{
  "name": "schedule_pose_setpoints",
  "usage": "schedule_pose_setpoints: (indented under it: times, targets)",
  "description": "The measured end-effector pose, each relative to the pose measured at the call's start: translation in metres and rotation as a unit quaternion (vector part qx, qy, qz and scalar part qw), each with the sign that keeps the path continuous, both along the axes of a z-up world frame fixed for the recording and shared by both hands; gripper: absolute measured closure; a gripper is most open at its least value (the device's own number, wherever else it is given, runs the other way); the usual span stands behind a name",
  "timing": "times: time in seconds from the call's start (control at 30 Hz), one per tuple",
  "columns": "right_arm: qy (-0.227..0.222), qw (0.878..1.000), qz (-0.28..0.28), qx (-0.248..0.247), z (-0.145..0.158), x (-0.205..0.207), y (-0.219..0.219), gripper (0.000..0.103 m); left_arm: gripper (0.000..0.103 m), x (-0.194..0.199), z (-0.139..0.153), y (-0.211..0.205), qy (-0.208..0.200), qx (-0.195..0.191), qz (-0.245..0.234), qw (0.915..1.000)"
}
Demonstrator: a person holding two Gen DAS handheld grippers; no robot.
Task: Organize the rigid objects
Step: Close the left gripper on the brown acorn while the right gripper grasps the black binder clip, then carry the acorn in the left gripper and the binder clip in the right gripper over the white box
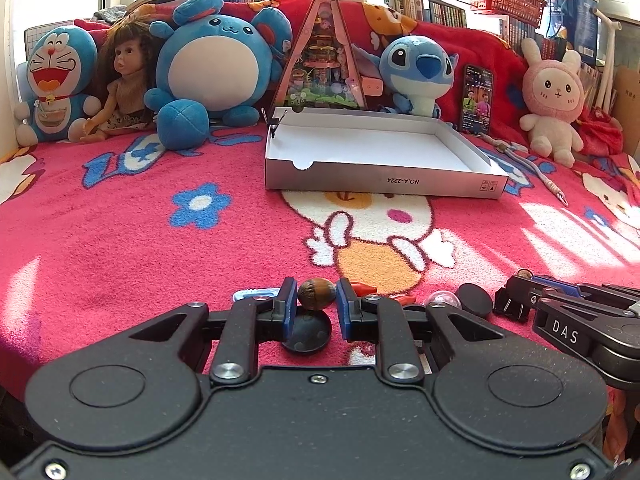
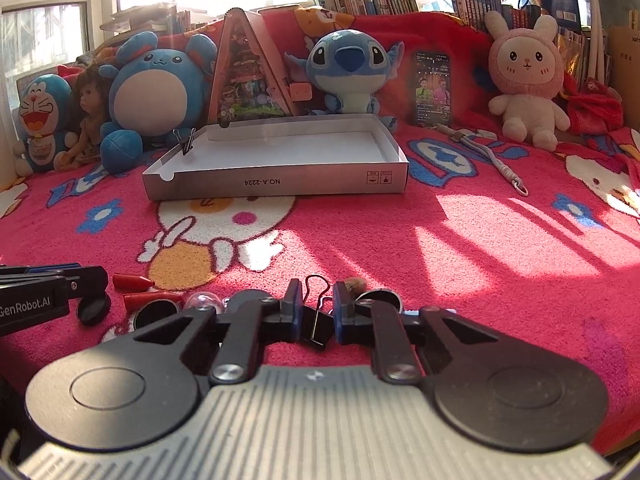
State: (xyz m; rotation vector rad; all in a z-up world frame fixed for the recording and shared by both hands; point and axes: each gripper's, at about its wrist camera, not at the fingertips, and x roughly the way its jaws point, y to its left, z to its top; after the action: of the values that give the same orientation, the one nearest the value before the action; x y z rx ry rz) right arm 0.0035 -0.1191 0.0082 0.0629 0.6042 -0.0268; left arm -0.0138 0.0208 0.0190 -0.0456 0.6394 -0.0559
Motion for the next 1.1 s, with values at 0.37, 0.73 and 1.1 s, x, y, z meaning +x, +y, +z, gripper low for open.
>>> schedule_pose_setpoints:
  times: [0.37, 0.73, 1.1]
  targets:
    - [-0.003, 1.0, -0.012, 0.005, 0.0, -0.007, 0.007, 0.049, 0.083, 0.0, -0.001, -0.001, 0.003, -0.003, 0.002, 1.0]
    - [0.002, 0.999, 0.008, 0.039, -0.005, -0.027, -0.001, 0.076, 0.083, 0.002, -0.005, -0.001, 0.012, -0.008, 0.004, 0.9999]
    - [0.019, 0.999, -0.017, 0.042, -0.01, -0.01, -0.017, 0.076, 0.083, 0.002, -0.007, -0.002, 0.014, -0.006, 0.005, 0.9999]
